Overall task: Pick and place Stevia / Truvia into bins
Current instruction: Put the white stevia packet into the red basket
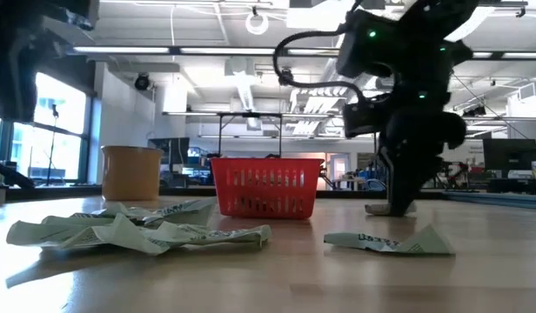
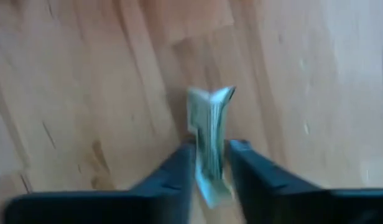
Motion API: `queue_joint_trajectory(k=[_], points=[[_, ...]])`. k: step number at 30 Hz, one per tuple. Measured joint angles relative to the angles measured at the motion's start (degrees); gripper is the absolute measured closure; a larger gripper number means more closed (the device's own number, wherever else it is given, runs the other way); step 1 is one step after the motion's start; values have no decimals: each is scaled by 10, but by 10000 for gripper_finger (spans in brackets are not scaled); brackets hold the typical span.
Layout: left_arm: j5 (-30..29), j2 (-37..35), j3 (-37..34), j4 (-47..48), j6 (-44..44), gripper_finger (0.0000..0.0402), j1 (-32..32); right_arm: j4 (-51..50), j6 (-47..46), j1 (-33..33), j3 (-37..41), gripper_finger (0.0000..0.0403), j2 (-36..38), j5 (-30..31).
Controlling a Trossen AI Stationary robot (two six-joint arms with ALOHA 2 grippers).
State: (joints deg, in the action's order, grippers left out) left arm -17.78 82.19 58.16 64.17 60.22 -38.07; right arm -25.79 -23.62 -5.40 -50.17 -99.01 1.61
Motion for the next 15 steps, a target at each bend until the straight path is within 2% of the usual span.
queue_joint_trajectory(k=[2, 3, 6, 10, 15], points=[[2, 0, -17, -10, 18, 236, -10, -8, 0, 13, -12, 377, -1, -17], [6, 0, -26, -24, 26, 236, -14, -17, -4, 18, -21, 389, -1, -27], [22, 0, -58, -82, 38, 236, -22, -43, -15, 23, -63, 385, 5, -49], [37, 0, -90, -175, 42, 237, -21, -92, 3, 7, -162, 399, 24, -39], [11, 0, -111, -238, 42, 240, -10, -87, 21, 11, -242, 369, 14, -7]])
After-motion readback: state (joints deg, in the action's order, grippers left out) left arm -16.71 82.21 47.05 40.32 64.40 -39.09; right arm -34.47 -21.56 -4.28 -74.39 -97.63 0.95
